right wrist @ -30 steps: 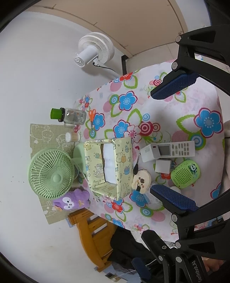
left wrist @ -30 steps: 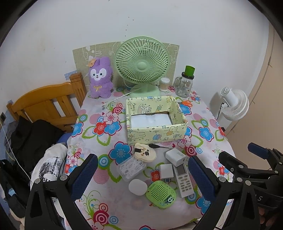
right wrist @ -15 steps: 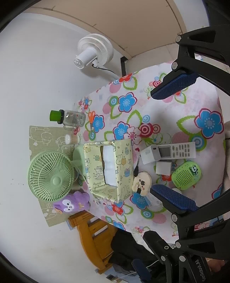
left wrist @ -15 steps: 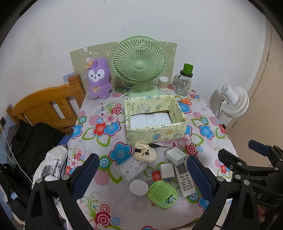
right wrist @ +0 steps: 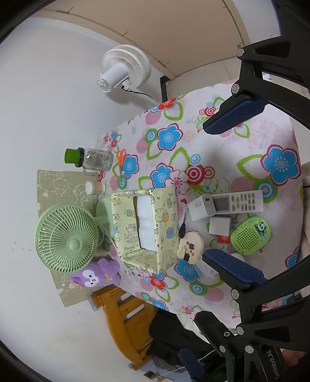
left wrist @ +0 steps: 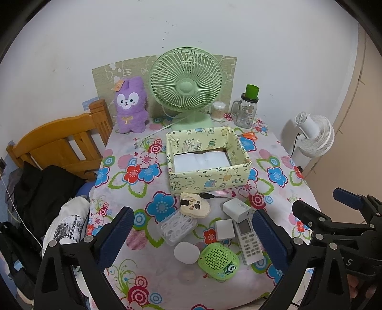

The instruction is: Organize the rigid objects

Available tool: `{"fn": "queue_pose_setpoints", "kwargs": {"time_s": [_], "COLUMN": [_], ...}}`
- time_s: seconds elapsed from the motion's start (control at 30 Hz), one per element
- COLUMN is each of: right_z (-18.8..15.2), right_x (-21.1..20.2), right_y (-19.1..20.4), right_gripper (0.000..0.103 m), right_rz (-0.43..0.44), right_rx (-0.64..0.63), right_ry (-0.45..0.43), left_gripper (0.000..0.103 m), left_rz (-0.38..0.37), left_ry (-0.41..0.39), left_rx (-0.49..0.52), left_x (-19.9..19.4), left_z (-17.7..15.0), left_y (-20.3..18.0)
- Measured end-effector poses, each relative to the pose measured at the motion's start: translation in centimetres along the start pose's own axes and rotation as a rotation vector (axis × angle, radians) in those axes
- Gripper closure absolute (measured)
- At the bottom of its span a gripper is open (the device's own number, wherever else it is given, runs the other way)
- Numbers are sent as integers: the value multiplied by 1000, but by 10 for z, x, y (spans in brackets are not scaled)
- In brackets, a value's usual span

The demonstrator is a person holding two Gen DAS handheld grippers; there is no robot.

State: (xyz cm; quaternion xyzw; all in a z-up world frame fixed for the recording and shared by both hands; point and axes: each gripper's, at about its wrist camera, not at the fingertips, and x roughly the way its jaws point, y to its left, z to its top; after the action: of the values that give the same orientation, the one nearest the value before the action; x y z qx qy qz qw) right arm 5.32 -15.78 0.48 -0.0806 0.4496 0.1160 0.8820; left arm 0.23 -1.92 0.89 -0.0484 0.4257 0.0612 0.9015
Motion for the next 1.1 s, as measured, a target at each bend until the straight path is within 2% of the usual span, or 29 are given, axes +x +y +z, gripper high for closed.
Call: {"fn": "queue_pose_setpoints", "kwargs": {"time_s": [1.1], "right_z": [4], "right_x": [1], "right_y": [0], "right_gripper": [5], "right_rz": [-18], "right_rx": [0], "right_ry": [6], "left_gripper": [3], "left_rz": [-30], "left_ry": [18], "left_rx": [24], "left_x": [9], "left_z": [9], "left_y": [2]}}
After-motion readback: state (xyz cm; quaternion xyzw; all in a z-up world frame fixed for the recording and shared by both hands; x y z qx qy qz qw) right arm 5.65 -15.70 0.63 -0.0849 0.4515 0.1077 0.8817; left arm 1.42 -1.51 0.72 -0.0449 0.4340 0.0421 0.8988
